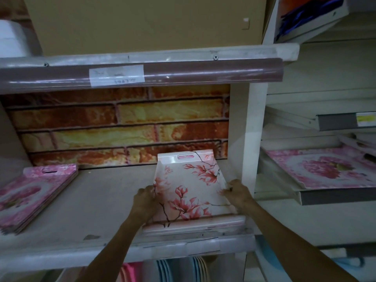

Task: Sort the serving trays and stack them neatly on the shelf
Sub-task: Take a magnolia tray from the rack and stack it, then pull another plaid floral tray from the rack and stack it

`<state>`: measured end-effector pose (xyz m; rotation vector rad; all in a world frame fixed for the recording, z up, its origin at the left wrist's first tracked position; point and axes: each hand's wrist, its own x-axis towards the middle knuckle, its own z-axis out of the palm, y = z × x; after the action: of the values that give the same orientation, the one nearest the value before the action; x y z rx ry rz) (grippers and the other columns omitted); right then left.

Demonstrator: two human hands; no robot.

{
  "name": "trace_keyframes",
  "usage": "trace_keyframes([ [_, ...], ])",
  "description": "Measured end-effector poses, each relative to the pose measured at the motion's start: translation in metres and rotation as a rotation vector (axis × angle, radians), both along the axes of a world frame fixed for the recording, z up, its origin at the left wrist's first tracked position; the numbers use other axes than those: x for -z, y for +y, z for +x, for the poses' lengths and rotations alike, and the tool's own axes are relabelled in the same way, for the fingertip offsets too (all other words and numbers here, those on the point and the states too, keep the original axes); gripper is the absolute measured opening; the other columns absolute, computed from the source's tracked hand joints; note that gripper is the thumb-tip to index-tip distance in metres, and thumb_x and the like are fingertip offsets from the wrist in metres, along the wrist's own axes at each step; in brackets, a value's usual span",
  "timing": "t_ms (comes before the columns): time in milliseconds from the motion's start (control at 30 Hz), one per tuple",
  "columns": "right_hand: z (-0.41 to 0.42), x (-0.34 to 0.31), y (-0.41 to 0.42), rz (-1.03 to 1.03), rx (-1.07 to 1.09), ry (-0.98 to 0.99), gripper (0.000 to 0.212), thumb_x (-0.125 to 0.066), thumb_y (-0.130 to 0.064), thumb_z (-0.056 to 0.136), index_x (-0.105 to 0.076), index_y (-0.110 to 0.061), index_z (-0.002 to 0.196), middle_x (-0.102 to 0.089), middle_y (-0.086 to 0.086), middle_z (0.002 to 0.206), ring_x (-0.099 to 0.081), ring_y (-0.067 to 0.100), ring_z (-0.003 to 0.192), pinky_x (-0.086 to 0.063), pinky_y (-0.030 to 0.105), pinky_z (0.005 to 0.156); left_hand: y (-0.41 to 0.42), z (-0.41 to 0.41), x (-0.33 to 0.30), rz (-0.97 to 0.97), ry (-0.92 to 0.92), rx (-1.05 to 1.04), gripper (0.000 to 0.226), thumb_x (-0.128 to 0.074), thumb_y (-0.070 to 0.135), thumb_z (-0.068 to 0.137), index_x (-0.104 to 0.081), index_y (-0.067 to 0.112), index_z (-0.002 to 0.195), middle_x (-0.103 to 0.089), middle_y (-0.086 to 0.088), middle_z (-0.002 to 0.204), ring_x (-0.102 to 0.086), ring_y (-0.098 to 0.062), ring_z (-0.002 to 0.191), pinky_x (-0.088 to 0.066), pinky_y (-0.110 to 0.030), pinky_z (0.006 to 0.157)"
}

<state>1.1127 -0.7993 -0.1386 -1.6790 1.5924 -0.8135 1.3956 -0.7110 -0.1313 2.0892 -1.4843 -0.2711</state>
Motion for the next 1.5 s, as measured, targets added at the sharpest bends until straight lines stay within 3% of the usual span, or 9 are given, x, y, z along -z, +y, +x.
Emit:
trace_keyframes([
  [133, -0.013, -0.034, 0.016, -0.245, 0.029, 0.022, 0.022, -0.055, -0.019, 0.095, -0.06, -0.008, 0.113, -0.064, 0.005, 0.106, -0.057, 0.016, 0.09, -0.041, 0.014, 0.069, 0.013, -0.009, -0.028, -0.298, 0.156, 0.097, 0.029, -0.055, 0.024, 0.096, -0.062, 0.013, 0.122, -0.062, -0.009, 0.122, -0.065, -0.021, 0.093, -0.051, -0.019, 0.073],
  [300, -0.033, -0.067, 0.049, -0.436, 0.03, -0.149, 0.015, -0.06, -0.023, 0.094, -0.062, -0.012, 0.084, -0.068, 0.001, 0.081, -0.062, 0.011, 0.074, -0.047, 0.02, 0.067, 0.032, -0.033, -0.062, -0.475, 0.372, 0.281, 0.021, -0.056, 0.025, 0.096, -0.065, 0.019, 0.114, -0.07, -0.001, 0.103, -0.068, -0.001, 0.077, -0.051, -0.011, 0.065],
  [400, -0.044, -0.075, 0.071, -0.478, 0.069, -0.156, 0.019, -0.06, -0.025, 0.094, -0.063, -0.007, 0.086, -0.069, 0.003, 0.078, -0.06, 0.001, 0.066, -0.045, 0.01, 0.06, 0.039, -0.05, -0.075, -0.511, 0.484, 0.364, 0.018, -0.054, 0.023, 0.097, -0.065, 0.021, 0.111, -0.07, -0.002, 0.098, -0.069, -0.005, 0.077, -0.053, -0.014, 0.063],
  [533, -0.066, -0.075, 0.098, -0.54, 0.112, -0.088, 0.022, -0.061, -0.028, 0.093, -0.064, -0.009, 0.083, -0.072, 0.004, 0.079, -0.068, 0.015, 0.076, -0.053, 0.028, 0.071, 0.047, -0.076, -0.08, -0.518, 0.558, 0.466, 0.018, -0.05, 0.022, 0.099, -0.064, 0.024, 0.11, -0.071, 0.009, 0.093, -0.069, -0.011, 0.079, -0.054, -0.024, 0.07],
  [700, -0.112, -0.069, 0.124, -0.608, 0.188, -0.012, 0.019, -0.061, -0.032, 0.092, -0.064, -0.017, 0.081, -0.072, -0.003, 0.075, -0.068, 0.011, 0.071, -0.057, 0.036, 0.071, 0.044, -0.116, -0.083, -0.535, 0.624, 0.538, 0.021, -0.048, 0.024, 0.099, -0.066, 0.022, 0.111, -0.071, 0.005, 0.091, -0.069, -0.017, 0.077, -0.057, -0.039, 0.074],
  [900, -0.189, -0.051, 0.151, -0.598, 0.3, 0.093, 0.038, -0.046, -0.06, 0.086, -0.061, -0.025, 0.08, -0.069, -0.008, 0.071, -0.066, 0.008, 0.07, -0.055, 0.041, 0.067, 0.033, -0.19, -0.1, -0.553, 0.71, 0.664, 0.019, -0.048, 0.016, 0.099, -0.066, 0.016, 0.106, -0.069, -0.008, 0.086, -0.066, -0.029, 0.073, -0.056, -0.031, 0.064],
  [1000, -0.237, -0.046, 0.161, -0.574, 0.339, 0.121, 0.037, -0.045, -0.059, 0.087, -0.06, -0.026, 0.081, -0.069, -0.005, 0.072, -0.065, 0.011, 0.071, -0.054, 0.043, 0.067, 0.024, -0.242, -0.107, -0.541, 0.769, 0.722, 0.019, -0.047, 0.012, 0.1, -0.065, 0.014, 0.105, -0.067, -0.011, 0.088, -0.065, -0.023, 0.07, -0.055, -0.019, 0.056],
  [1133, -0.303, -0.044, 0.172, -0.558, 0.374, 0.12, 0.033, -0.05, -0.052, 0.09, -0.061, -0.023, 0.08, -0.069, -0.003, 0.073, -0.065, 0.012, 0.07, -0.054, 0.043, 0.066, 0.009, -0.322, -0.109, -0.516, 0.838, 0.823, 0.021, -0.045, 0.009, 0.1, -0.063, 0.003, 0.111, -0.064, -0.018, 0.089, -0.063, -0.028, 0.073, -0.055, -0.028, 0.061],
  [1500, -0.465, -0.036, 0.185, -0.527, 0.457, 0.177, 0.027, -0.054, -0.045, 0.092, -0.061, -0.024, 0.078, -0.069, -0.005, 0.071, -0.063, 0.008, 0.066, -0.052, 0.034, 0.065, -0.017, -0.531, -0.104, -0.428, 0.894, 0.959, 0.018, -0.05, 0.01, 0.098, -0.064, 0.003, 0.108, -0.069, -0.011, 0.08, -0.064, -0.023, 0.071, -0.055, -0.028, 0.062],
])
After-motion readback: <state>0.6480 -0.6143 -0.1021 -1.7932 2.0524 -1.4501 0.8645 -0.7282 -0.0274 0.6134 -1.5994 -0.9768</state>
